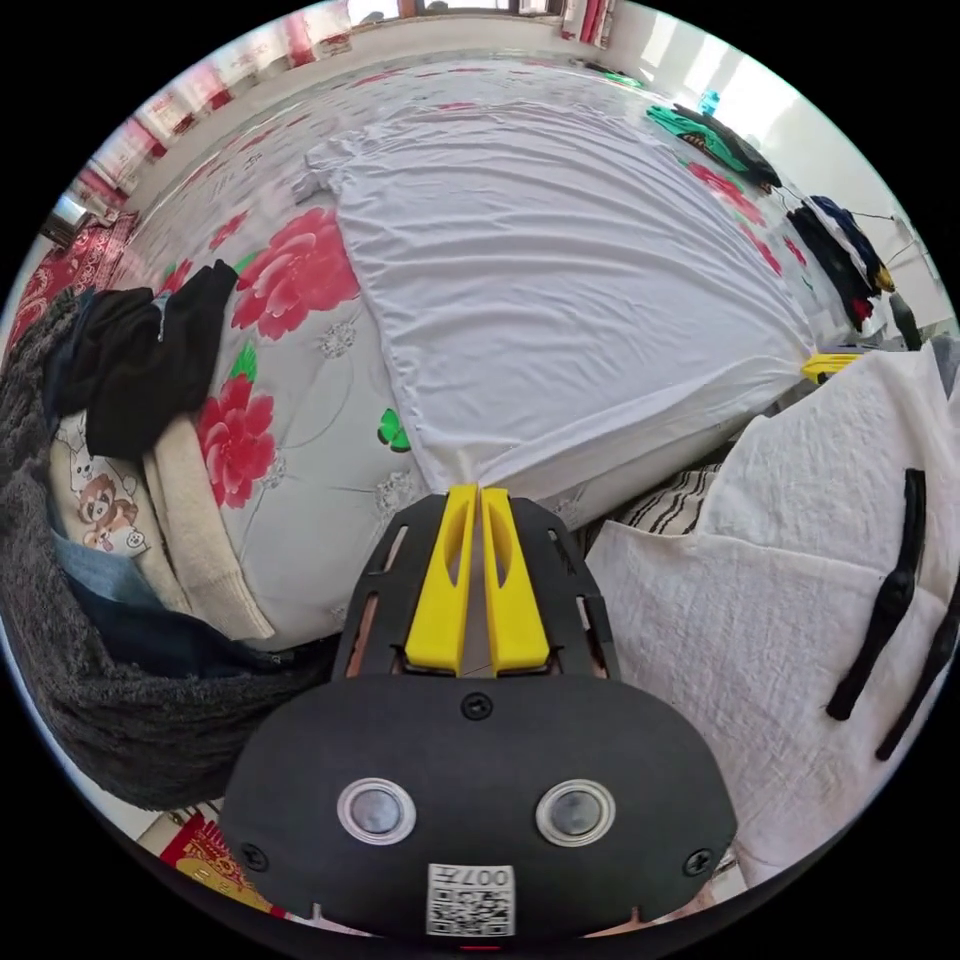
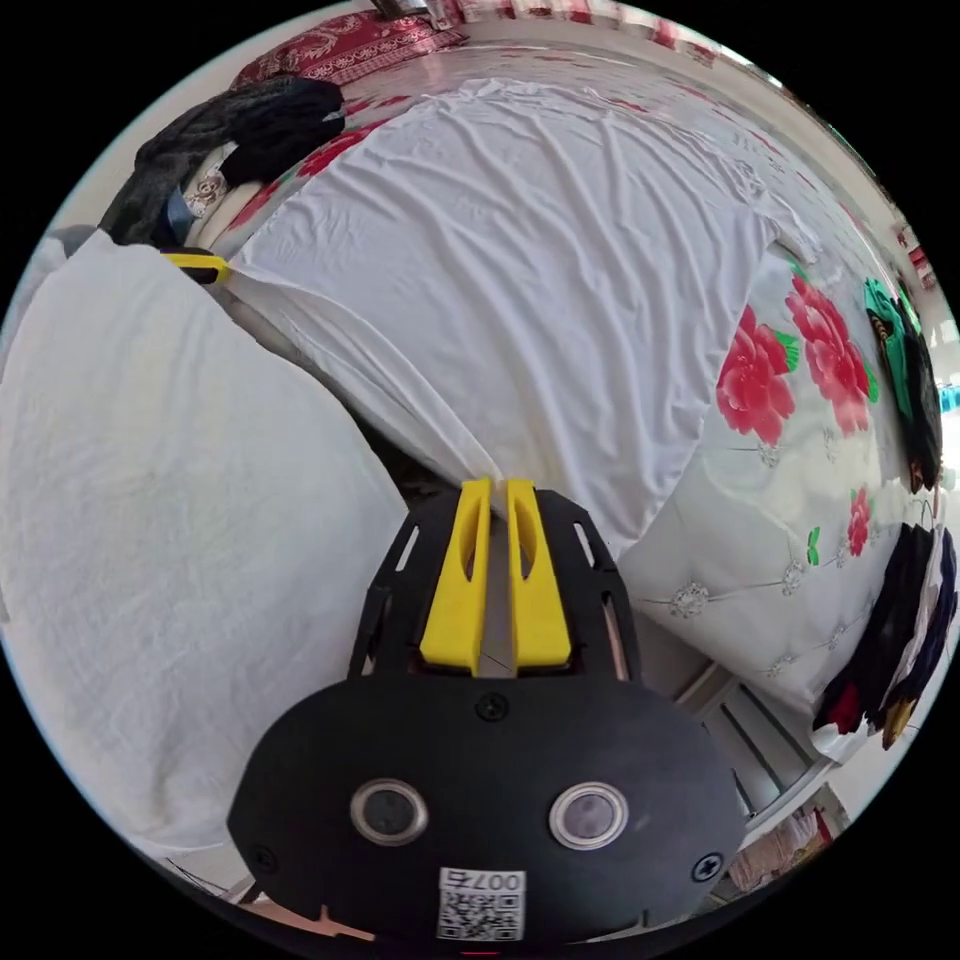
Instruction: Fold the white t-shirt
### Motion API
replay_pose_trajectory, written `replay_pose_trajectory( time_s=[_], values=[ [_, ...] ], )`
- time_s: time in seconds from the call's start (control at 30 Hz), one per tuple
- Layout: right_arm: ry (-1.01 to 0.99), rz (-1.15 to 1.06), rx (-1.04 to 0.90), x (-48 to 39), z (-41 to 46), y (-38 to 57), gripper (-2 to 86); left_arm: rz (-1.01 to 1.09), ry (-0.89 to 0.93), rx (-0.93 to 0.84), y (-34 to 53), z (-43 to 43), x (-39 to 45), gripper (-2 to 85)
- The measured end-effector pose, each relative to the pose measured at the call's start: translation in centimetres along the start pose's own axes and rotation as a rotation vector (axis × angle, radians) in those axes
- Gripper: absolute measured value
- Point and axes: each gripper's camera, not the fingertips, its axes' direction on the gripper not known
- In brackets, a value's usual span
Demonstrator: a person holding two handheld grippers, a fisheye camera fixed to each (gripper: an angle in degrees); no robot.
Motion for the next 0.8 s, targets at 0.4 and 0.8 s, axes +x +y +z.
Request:
replay_pose_trajectory(
  time_s=[0.4,0.8],
  values=[
    [-0.172,0.33,0.108,8.0,-3.1,6.3,0.5,-0.125,0.068,0.016,4.1,-2.4,-2.1,1.5],
    [-0.526,0.534,0.086,17.1,-0.8,8.8,2.4,-0.147,0.249,-0.059,1.6,-2.9,-4.3,9.3]
  ],
)
